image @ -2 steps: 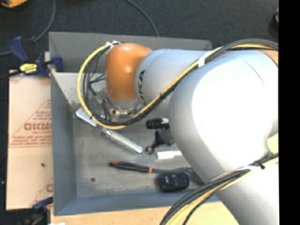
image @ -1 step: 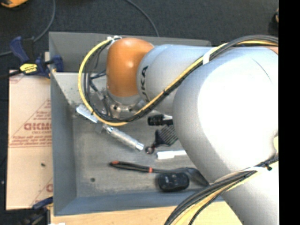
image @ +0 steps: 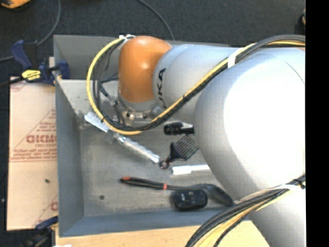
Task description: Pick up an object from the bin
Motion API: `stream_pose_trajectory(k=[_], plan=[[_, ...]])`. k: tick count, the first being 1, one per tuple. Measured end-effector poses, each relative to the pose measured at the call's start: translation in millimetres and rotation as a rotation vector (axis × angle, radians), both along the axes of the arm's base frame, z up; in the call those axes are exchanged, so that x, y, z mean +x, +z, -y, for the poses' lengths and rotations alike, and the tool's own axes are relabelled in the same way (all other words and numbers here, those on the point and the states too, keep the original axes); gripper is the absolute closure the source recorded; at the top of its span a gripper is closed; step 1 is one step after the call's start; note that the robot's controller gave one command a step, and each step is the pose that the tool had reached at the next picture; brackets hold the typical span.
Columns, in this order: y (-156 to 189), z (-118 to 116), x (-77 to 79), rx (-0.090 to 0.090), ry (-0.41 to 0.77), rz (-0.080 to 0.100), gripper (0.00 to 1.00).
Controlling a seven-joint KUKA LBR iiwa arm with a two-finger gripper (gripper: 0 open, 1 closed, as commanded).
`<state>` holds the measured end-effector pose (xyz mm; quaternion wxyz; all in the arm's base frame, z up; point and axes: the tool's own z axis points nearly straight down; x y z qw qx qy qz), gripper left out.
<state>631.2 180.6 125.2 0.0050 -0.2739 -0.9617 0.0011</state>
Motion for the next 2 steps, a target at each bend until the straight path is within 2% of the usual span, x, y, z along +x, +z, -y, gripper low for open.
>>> stream_pose_trajectory(k=[2], plan=[[31.5,0.3,0.8,0.001,0.001,0.003,1.00]])
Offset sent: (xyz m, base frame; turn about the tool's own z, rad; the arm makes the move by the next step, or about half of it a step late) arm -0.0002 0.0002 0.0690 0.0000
